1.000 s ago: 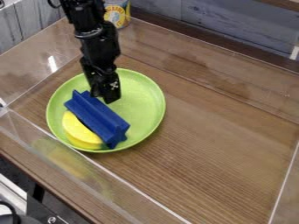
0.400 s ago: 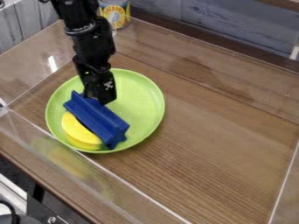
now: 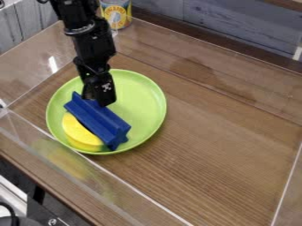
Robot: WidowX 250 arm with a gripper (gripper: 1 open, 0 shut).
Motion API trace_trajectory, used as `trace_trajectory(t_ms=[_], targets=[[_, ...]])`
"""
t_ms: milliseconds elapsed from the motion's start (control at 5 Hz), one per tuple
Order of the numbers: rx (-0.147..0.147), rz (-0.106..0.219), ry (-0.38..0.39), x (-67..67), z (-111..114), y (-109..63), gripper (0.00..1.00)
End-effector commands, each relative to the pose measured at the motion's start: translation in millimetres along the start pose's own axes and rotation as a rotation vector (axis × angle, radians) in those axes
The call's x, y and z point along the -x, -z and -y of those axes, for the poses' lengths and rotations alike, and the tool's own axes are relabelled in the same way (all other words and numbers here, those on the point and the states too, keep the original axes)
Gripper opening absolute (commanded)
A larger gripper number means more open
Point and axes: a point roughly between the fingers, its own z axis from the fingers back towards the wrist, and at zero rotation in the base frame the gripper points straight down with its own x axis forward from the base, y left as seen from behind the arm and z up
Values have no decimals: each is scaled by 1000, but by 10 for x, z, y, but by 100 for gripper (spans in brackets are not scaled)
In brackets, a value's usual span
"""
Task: Put the blue object in the green plate
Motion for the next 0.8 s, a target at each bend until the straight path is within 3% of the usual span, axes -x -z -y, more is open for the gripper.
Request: trace_trajectory(t_ms=[0,400,600], targets=[[-33,35,-32,-34,-128,-62,100],[-20,34,-40,-63,-182,66,100],[-13,34,-65,-84,-157,102,0]])
